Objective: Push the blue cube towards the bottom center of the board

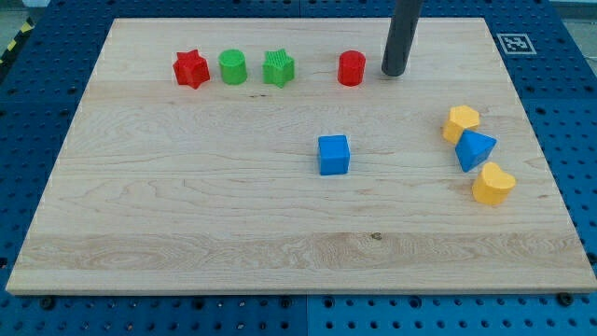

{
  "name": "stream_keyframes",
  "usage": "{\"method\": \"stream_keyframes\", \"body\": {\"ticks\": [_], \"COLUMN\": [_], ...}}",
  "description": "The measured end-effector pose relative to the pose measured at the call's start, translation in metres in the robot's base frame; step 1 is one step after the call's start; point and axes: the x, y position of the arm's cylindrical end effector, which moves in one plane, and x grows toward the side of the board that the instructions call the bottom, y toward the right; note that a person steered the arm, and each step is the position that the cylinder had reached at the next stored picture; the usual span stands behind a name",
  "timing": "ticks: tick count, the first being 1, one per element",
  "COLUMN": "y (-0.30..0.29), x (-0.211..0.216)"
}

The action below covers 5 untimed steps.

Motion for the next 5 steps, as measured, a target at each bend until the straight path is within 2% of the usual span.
{"method": "stream_keyframes", "body": {"ticks": [5], "y": [-0.022], "x": [0.000]}}
